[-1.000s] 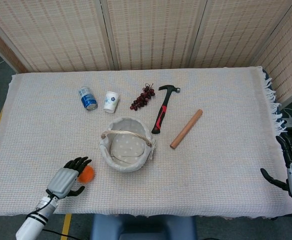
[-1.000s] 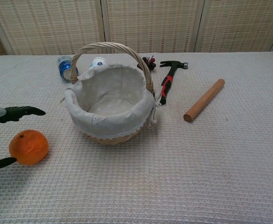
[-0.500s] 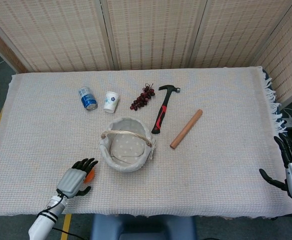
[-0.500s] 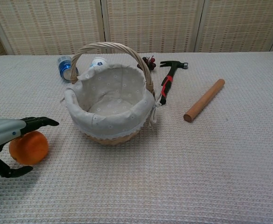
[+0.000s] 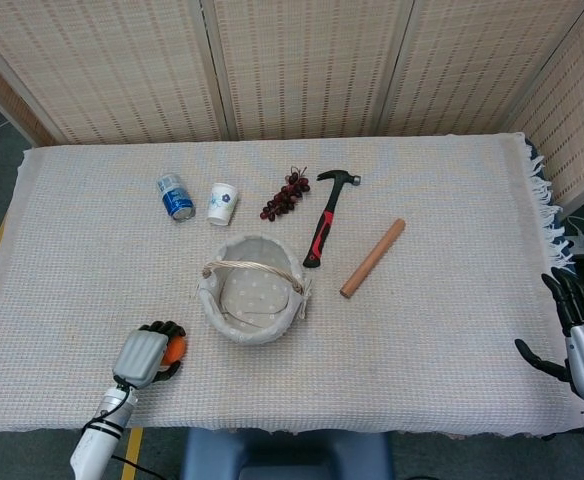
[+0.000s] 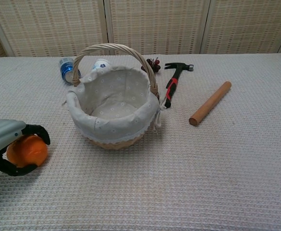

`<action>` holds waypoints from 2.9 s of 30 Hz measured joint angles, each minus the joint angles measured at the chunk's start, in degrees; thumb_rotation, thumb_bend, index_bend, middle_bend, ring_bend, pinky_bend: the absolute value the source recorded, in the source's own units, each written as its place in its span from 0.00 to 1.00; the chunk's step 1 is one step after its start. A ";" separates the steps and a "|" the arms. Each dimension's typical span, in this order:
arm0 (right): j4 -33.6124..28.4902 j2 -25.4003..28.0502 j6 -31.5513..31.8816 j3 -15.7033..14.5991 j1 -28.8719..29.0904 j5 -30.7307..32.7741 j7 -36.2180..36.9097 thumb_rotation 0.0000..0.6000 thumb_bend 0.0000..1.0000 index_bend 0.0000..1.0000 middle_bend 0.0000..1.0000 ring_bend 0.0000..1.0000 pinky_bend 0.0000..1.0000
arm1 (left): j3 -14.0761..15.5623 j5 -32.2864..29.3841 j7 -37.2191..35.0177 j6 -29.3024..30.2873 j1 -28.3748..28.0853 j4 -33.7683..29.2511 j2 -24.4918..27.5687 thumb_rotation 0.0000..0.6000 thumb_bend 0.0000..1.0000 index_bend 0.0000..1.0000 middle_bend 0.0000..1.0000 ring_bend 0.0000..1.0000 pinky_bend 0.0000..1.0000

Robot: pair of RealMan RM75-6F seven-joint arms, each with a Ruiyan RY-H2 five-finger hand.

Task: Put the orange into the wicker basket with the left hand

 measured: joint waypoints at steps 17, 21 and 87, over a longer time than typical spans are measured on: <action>-0.20 0.29 -0.44 -0.46 0.17 -0.38 -0.13 1.00 0.11 0.00 0.00 0.00 0.17 | -10.89 -1.56 7.09 9.51 -0.96 -6.01 10.57 1.00 0.38 0.53 0.52 0.64 0.68; -0.25 0.34 -0.49 -0.55 0.17 -0.44 -0.16 1.00 0.11 0.00 0.00 0.00 0.17 | -11.82 -1.90 8.05 8.93 -2.10 -10.93 12.15 1.00 0.39 0.53 0.52 0.64 0.68; -1.11 1.30 -3.10 -0.82 1.14 0.79 -0.50 1.00 0.11 0.00 0.00 0.00 0.17 | -13.79 -16.61 16.65 12.99 -14.71 -25.61 -4.85 1.00 0.33 0.07 0.16 0.36 0.57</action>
